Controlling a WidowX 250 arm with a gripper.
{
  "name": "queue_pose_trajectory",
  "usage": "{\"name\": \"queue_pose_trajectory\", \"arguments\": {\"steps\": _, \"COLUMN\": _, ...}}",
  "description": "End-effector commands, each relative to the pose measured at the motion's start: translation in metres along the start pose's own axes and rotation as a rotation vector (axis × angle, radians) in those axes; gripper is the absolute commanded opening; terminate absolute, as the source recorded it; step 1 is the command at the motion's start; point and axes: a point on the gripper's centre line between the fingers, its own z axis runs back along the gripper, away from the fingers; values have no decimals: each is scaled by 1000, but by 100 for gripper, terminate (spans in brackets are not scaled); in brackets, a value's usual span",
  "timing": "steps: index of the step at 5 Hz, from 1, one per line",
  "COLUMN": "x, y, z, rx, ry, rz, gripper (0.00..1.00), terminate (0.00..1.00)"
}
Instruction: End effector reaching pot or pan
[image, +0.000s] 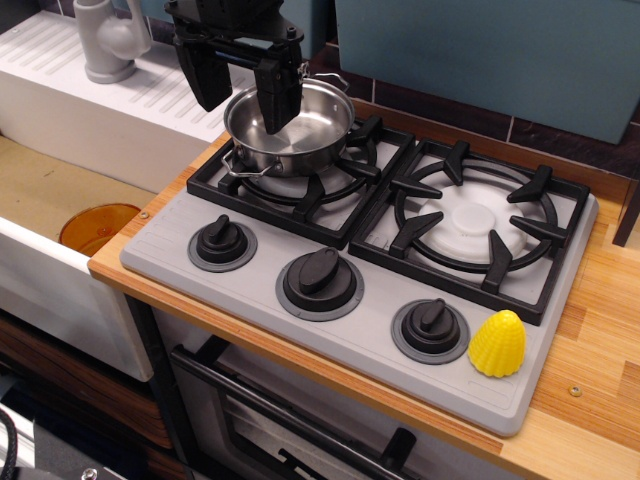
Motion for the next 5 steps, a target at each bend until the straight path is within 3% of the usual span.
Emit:
{"name": "queue_pose_trajectory", "arguments": {"steps": 1, "x": 0, "y": 0, "z": 0, "rx": 0, "ry": 0, "rz": 0, "gripper": 100, "terminate": 0}}
{"name": "queue_pose_trajectory", "arguments": {"steps": 5, "x": 51, "y": -68, "z": 13, "rx": -2, "ry": 28, "rz": 157, "gripper": 100, "terminate": 0}}
